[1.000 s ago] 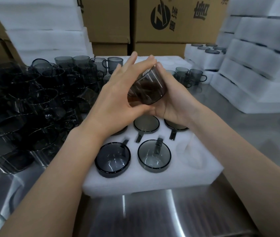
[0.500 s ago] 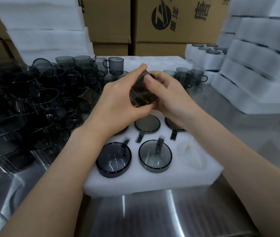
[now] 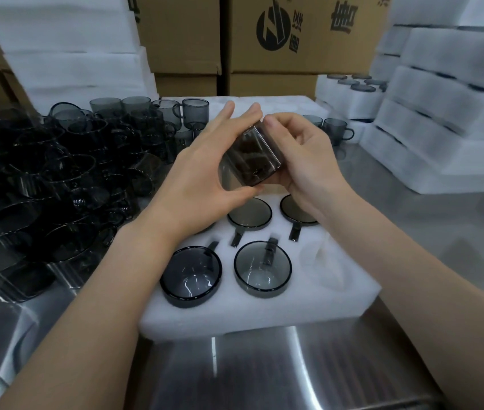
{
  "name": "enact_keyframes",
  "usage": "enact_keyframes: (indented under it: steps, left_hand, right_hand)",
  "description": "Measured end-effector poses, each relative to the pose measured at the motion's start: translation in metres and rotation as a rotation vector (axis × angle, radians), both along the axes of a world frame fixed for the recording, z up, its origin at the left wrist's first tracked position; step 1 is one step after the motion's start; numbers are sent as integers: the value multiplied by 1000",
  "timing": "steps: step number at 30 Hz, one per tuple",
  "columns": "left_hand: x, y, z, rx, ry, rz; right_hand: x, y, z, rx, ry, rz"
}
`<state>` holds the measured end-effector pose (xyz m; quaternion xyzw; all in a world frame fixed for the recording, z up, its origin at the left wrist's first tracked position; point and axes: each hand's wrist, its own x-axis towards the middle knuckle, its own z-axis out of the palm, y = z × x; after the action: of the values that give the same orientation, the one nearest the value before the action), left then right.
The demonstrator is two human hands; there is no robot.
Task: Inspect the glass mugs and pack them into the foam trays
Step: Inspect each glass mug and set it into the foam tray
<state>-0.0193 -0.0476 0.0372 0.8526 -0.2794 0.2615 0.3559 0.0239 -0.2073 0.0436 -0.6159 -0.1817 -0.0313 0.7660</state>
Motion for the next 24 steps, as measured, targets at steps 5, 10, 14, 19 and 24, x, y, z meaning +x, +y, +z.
enact_keyframes:
  steps: [5,10,14,19,24]
  left_hand:
    - [8,3,-5,17,-95,101]
    - [14,6,-7,40,-117,167]
    - [13,5,-6,44,-106,118]
    - [9,4,-3,6,-126,121]
    - [4,5,1,-211,-73,142]
  right_hand:
    - [-1,2,0,11,25,5]
    - [0,5,1,-79,102,45]
    - [2,2,2,-112,124,74]
    - [3,1,3,-18,198,173]
    - [2,-1,4,136,75,358]
